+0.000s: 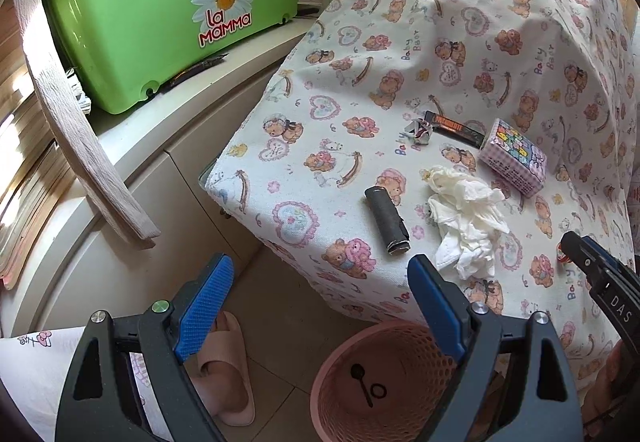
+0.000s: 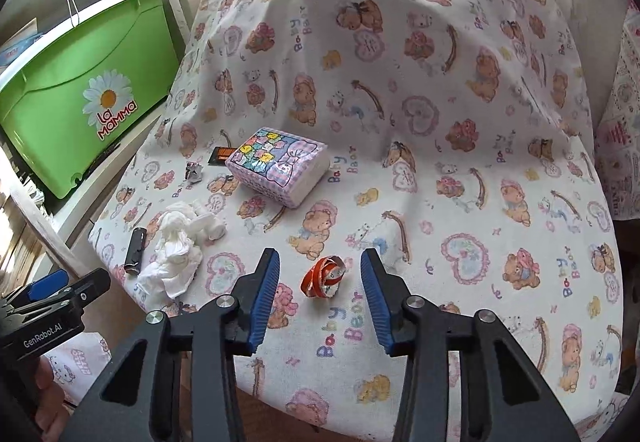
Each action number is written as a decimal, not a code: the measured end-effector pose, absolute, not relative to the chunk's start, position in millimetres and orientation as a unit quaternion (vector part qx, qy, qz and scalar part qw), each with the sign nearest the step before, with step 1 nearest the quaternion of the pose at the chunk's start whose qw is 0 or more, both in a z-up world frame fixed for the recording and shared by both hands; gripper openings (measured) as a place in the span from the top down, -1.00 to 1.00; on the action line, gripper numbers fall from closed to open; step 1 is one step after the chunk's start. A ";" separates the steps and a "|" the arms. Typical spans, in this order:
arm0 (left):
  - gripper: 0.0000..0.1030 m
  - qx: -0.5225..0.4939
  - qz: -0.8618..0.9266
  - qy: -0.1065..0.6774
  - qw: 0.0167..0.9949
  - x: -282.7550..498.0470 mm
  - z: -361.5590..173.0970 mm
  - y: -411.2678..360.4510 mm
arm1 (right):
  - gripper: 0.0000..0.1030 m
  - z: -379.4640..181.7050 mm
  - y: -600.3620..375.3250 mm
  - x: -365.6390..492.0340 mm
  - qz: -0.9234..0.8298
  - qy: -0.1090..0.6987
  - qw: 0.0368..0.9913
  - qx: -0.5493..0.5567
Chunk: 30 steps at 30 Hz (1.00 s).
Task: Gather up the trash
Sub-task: 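Grasp the red-orange wrapper with the right tool while the left tool grasps the black cylinder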
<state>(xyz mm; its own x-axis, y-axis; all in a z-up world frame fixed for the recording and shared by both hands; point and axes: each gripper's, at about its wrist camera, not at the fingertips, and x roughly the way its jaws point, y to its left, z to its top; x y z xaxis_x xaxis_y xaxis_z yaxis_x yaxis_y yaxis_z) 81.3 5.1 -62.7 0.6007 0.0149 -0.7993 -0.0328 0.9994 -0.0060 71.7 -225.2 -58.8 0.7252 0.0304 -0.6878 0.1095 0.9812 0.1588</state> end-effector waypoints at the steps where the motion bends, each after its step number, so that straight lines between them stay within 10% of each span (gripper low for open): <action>1: -0.69 -0.011 0.012 0.448 0.894 81.0 -62.8 5.3 | 0.22 -60.1 -224.9 72.6 -0.020 0.373 0.923 0.094; 10: -0.69 -0.016 0.013 0.440 0.898 78.7 -57.7 11.0 | 0.73 -67.8 -226.3 74.8 -0.019 0.391 0.914 0.102; 30: 0.06 -0.027 -0.047 0.457 0.888 115.9 -74.2 -21.4 | 0.76 -49.0 -215.8 56.8 0.005 0.370 0.925 0.091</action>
